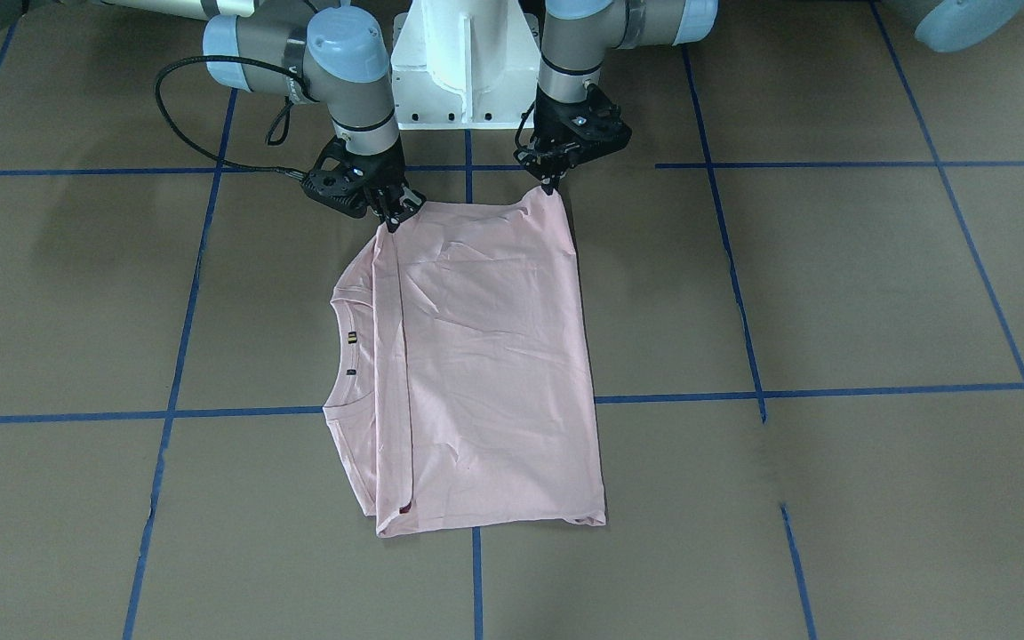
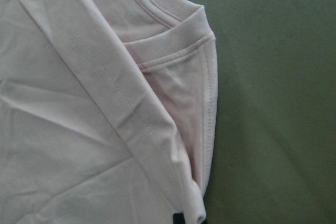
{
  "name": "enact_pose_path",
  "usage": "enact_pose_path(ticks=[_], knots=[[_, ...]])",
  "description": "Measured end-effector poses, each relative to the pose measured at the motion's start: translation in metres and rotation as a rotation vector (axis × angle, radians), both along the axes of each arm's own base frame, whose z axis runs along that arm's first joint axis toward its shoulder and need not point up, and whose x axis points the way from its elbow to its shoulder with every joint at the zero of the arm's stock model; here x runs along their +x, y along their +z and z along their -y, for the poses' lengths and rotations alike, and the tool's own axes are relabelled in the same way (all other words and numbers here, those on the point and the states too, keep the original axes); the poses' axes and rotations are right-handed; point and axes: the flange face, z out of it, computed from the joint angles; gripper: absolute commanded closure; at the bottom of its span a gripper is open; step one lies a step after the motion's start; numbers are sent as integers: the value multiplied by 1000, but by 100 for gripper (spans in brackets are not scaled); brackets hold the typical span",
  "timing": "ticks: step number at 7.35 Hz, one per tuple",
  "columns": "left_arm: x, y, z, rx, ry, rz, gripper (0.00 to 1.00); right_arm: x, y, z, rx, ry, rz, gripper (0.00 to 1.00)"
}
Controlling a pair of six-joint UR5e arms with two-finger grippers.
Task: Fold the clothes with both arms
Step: 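Close both grippers on the near corners of the shirt, then lift the near edge with both grippers and fold it toward the far edge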
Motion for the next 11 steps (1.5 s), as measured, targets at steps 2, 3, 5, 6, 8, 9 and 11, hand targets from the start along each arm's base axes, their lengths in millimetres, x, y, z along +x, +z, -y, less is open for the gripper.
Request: enact_pose_path(ticks=[2,3,5,6,8,9,11], knots=[[-9,-8,-4,2,3,-5,100,9,1,-3,3,-5,7,100],[-14,-14,-11,2,13,-7,100,17,4,-8,3,-15,12,100],[-27,-29,-39,3,55,-12,100,33,-3,-27,11,-43,44,100],[-30,-35,-50,4,75,-15,100,37,-9,-38,15,-59,61,100],[-31,-38,-62,3,98,-17,100,39,-16,-51,21,-79,81,100],[-30,-39,-62,10,106,-16,100,37,-16,-50,33,-84,78,100],[-38,-42,-40,57,99,-16,100,41,-15,-28,76,-71,91,100]])
